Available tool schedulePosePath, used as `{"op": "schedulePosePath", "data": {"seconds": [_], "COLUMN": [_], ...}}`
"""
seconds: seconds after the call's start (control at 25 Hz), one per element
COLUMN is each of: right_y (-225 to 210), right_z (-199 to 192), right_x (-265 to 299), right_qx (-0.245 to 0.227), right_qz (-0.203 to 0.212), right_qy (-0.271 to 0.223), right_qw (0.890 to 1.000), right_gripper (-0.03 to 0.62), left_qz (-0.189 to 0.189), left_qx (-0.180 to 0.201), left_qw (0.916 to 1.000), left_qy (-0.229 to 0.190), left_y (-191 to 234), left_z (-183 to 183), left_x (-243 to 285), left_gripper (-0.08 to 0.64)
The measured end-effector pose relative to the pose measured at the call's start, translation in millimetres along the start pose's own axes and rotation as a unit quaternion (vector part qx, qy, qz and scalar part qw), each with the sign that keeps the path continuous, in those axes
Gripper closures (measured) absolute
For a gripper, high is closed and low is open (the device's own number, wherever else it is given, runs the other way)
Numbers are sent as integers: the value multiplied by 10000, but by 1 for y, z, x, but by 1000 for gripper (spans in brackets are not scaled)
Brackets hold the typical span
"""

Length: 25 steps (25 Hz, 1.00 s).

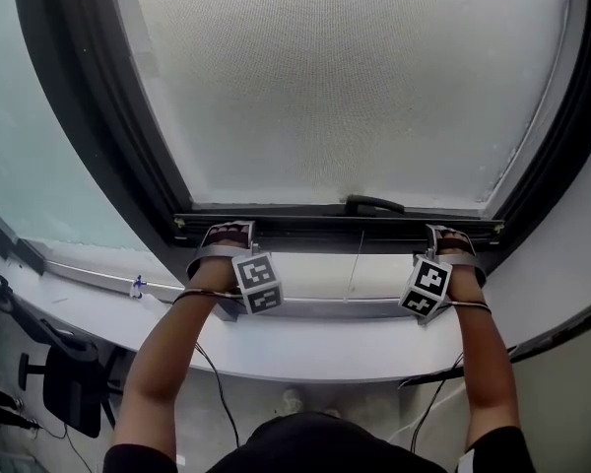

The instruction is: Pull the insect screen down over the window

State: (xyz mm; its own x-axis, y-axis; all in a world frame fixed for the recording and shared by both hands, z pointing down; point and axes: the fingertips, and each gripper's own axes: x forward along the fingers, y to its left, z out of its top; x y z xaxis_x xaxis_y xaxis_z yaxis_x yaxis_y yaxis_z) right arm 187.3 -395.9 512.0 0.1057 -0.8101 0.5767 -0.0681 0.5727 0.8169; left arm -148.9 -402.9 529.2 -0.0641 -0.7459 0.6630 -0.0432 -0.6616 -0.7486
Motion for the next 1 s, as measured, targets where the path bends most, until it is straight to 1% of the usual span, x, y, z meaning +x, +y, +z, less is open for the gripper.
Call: {"op": "schedulePosePath", "data": {"seconds": [0.12,0.28,0.56,0.68,0.8,0.84,0.96,1.0], "right_y": [10,16,21,22,21,21,18,17], "right_z": [-1,-2,-1,-1,-3,-3,-1,-1], "right_x": [2,3,7,8,9,8,12,13], "right_qx": [-120,-191,-119,-43,-104,-140,-172,-188], "right_qz": [194,351,356,302,280,283,170,164], "right_qy": [93,137,131,121,240,274,224,229], "right_qw": [9997,9991,9992,9995,9993,9991,9995,9994], "right_gripper": [350,350,351,351,351,351,351,351], "left_qz": [-22,-98,-66,39,232,273,342,347], "left_qx": [44,48,45,98,358,367,-1,-47], "left_qw": [10000,9999,9999,9998,9983,9980,9993,9994], "left_qy": [35,77,87,145,406,434,132,77], "left_y": [-8,-14,-18,-17,-15,-15,-15,-14], "left_z": [0,-1,0,0,-7,-8,-1,1], "left_x": [6,9,12,13,10,10,16,17], "left_gripper": [252,252,252,252,252,252,252,252]}}
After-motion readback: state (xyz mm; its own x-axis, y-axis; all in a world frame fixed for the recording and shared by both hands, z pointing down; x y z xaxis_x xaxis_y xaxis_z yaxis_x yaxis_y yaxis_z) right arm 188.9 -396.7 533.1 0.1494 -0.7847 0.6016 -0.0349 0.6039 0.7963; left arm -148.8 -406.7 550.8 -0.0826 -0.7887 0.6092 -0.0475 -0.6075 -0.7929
